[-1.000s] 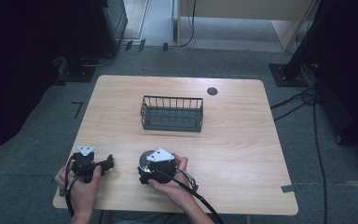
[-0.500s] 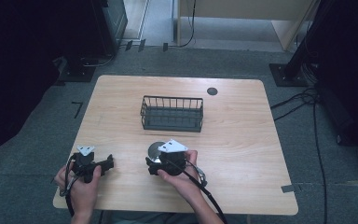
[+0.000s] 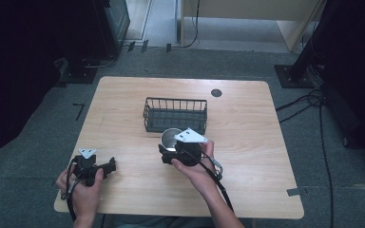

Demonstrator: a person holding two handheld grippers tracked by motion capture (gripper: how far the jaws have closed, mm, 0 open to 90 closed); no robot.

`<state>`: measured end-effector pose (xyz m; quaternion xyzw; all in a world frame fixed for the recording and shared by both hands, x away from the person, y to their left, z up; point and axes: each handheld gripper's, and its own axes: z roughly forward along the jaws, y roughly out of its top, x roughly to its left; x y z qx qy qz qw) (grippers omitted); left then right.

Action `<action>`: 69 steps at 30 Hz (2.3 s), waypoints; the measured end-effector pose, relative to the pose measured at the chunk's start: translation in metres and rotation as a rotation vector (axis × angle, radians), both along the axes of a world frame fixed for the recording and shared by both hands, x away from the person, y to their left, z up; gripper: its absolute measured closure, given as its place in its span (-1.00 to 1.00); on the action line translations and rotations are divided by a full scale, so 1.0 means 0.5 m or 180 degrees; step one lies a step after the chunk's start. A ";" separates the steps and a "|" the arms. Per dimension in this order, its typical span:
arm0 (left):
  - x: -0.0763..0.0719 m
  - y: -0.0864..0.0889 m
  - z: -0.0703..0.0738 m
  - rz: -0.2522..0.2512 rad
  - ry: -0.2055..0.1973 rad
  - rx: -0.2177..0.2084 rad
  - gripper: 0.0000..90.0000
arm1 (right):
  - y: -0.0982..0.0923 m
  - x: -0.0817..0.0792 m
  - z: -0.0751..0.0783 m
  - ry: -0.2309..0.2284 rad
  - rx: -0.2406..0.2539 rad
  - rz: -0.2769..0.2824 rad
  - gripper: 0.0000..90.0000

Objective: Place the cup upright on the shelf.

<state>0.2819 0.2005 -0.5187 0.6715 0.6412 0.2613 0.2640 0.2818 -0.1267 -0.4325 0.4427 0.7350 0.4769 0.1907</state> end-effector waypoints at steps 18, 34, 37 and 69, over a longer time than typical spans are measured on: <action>0.000 0.000 0.000 0.0007 -0.0004 -0.0008 -1.00 | -0.048 0.081 0.092 -0.0125 -0.0006 -0.0225 -0.61; 0.000 0.000 0.000 0.0007 -0.0004 -0.0008 -1.00 | -0.077 0.184 0.118 -0.0108 -0.0040 -0.0420 -0.61; 0.000 0.000 0.000 0.0003 -0.0003 -0.0006 -1.00 | -0.082 0.205 0.114 -0.0102 -0.0065 -0.0466 -0.61; 0.000 0.000 0.000 0.0002 -0.0001 -0.0006 -1.00 | -0.098 0.293 -0.009 0.0235 -0.0297 -0.0637 -0.61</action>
